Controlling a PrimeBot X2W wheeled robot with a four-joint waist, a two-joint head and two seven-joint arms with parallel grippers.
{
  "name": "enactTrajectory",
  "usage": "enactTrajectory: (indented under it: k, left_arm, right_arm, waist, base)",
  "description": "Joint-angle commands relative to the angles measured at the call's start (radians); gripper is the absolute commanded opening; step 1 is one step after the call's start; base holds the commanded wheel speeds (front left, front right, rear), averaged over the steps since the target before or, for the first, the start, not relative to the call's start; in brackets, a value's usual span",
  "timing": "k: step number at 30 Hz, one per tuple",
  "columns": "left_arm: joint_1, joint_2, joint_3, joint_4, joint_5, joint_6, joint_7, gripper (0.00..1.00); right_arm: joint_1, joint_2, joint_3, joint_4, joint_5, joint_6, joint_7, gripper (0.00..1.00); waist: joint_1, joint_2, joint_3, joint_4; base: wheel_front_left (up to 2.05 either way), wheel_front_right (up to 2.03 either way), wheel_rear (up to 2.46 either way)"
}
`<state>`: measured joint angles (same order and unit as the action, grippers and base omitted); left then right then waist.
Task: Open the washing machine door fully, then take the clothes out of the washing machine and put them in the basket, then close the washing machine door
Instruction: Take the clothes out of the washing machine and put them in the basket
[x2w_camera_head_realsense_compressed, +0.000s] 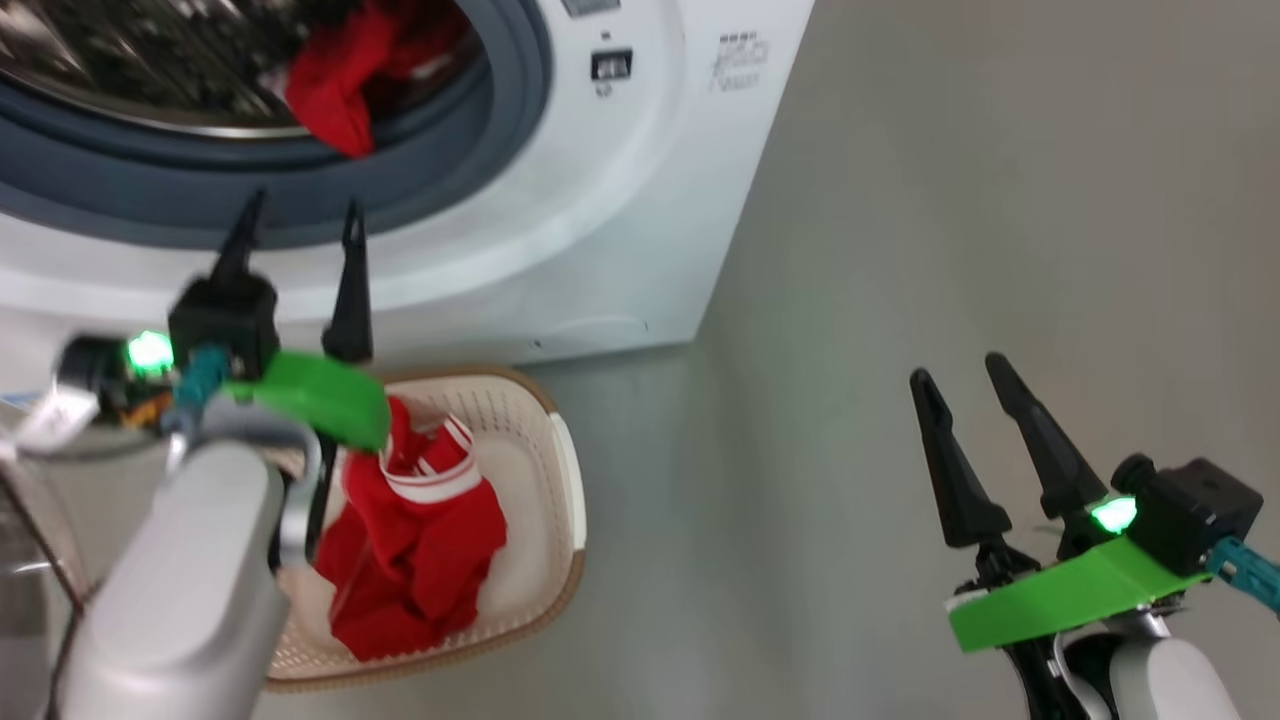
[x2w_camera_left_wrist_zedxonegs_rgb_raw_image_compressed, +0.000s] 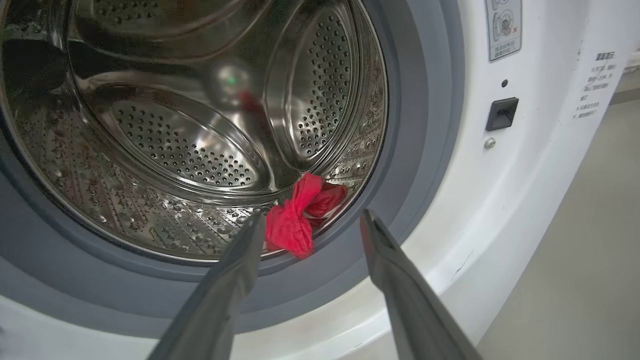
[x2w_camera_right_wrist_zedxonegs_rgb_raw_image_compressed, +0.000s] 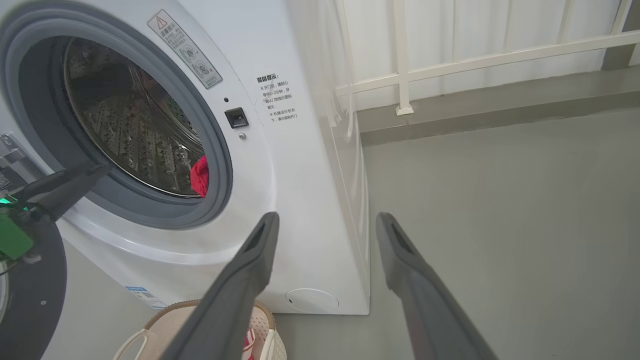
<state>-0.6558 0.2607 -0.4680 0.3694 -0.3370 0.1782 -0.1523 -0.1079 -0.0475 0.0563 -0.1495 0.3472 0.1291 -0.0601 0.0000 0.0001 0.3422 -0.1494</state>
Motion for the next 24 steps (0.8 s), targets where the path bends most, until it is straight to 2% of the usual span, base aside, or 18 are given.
enactTrajectory:
  k: [1,8,16,21,24]
  left_arm:
    - [-0.041,0.029,0.029,-0.012,0.011,-0.008,0.004,1.00]
    - [-0.183,0.040,0.011,0.116,0.027,-0.055,0.026,1.00]
    - [-0.303,0.056,0.004,0.255,0.038,-0.086,0.024,1.00]
    - [-0.375,0.071,0.004,0.325,0.047,-0.092,0.016,1.00]
    - [-0.416,0.077,0.009,0.359,0.053,-0.079,0.007,1.00]
  right_arm:
    - [-0.025,-0.003,0.029,-0.024,0.009,0.002,-0.009,1.00]
    - [-0.082,-0.003,0.060,0.001,0.019,0.002,-0.034,1.00]
    - [-0.109,-0.003,0.085,0.026,0.023,0.002,-0.051,1.00]
    - [-0.118,-0.003,0.096,0.033,0.026,0.002,-0.057,1.00]
    - [-0.119,-0.003,0.101,0.036,0.027,0.002,-0.060,1.00]
  waist:
    - [0.0000,-0.0001,0.069,-0.029]
    - [0.0000,-0.0001,0.143,-0.061]
    - [0.0000,-0.0001,0.188,-0.097]
    - [0.0000,-0.0001,0.214,-0.116]
    - [0.0000,-0.0001,0.223,-0.124]
  base:
    - [0.00,0.00,0.00]
    - [0.00,0.00,0.00]
    - [0.00,0.00,0.00]
    - [0.00,0.00,0.00]
    - [0.00,0.00,0.00]
